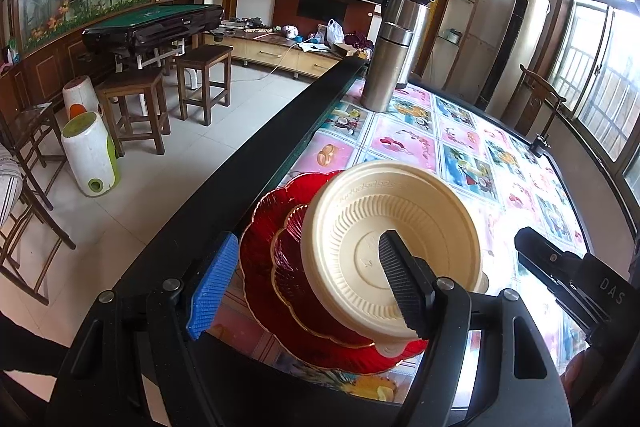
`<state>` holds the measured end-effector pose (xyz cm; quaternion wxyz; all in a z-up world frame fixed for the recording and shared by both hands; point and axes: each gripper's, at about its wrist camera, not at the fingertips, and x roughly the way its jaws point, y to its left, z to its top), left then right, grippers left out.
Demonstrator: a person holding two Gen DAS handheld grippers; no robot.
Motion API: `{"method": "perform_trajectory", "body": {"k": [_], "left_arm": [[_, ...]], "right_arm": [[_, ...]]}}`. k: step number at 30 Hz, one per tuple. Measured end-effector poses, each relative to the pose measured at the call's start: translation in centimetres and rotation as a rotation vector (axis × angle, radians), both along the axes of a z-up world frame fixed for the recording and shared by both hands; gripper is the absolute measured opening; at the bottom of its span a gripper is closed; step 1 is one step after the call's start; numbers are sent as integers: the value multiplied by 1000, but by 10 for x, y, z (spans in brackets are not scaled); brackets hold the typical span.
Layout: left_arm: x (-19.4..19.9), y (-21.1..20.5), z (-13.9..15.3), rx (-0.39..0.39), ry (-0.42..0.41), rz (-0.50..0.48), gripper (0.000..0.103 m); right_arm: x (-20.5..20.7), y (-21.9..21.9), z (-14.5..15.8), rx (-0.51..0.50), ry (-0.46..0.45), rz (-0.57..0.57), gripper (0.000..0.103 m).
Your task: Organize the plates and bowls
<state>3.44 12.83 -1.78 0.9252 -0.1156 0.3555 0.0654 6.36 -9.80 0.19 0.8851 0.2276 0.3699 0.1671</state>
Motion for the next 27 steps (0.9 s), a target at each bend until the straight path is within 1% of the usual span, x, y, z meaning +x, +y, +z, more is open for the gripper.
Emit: {"method": "perform_trajectory", "body": {"k": [11, 15, 19, 22, 27], "left_arm": [[-9, -29, 11, 43, -16, -37, 73], [-17, -40, 14, 59, -32, -39, 79], [-23, -51, 17, 93, -51, -49, 79], [-28, -60, 17, 127, -59, -34, 80], [-36, -66, 13, 139, -73, -28, 80]], "right_arm": [[-17, -8, 5, 23, -22, 33, 34], [-26, -16, 9, 35, -42, 35, 35], [-32, -24, 12, 48, -58, 30, 36], [-34, -31, 13, 69, -61, 30, 38], [-41, -38, 13, 89, -76, 45, 38]]}}
